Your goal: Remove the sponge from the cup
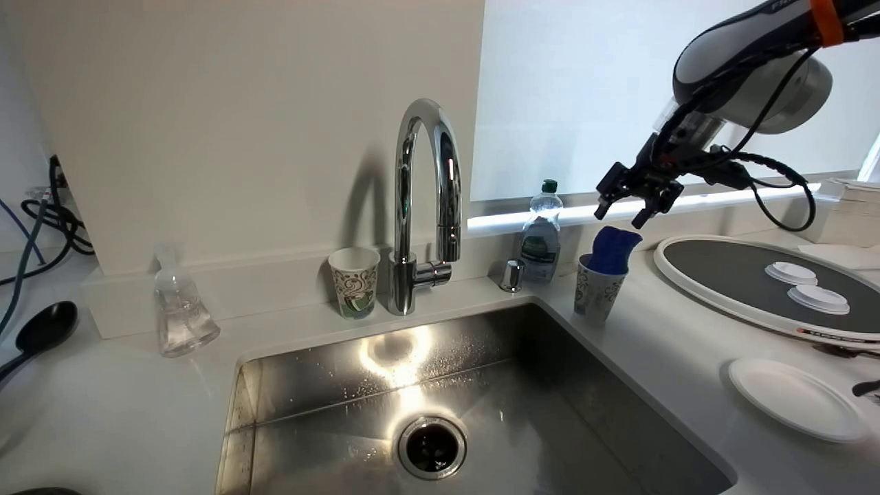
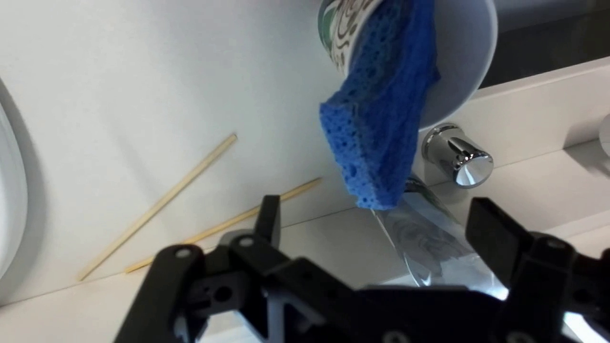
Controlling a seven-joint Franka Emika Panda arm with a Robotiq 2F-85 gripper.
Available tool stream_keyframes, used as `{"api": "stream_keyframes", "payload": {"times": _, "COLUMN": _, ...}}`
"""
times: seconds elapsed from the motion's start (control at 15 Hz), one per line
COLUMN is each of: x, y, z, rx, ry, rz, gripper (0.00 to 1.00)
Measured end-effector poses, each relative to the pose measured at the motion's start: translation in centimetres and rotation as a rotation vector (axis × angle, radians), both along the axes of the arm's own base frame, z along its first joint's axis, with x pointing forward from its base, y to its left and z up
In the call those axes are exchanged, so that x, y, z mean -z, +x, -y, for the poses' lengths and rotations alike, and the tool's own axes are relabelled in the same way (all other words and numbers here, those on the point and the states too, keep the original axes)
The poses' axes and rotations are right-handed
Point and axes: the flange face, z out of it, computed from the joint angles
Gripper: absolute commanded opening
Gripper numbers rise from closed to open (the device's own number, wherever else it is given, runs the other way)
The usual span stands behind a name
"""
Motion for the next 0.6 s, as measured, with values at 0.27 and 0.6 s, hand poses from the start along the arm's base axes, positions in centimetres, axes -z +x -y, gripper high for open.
{"api": "stream_keyframes", "payload": {"times": 0.27, "x": 0.26, "y": -0.14, "z": -0.05, "rx": -0.064, "ry": -0.014, "rz": 0.001, "gripper": 1.00}}
{"api": "stream_keyframes", "payload": {"times": 0.6, "x": 0.68, "y": -0.36, "z": -0.11, "rx": -0.115, "ry": -0.026, "rz": -0.004, "gripper": 0.85}}
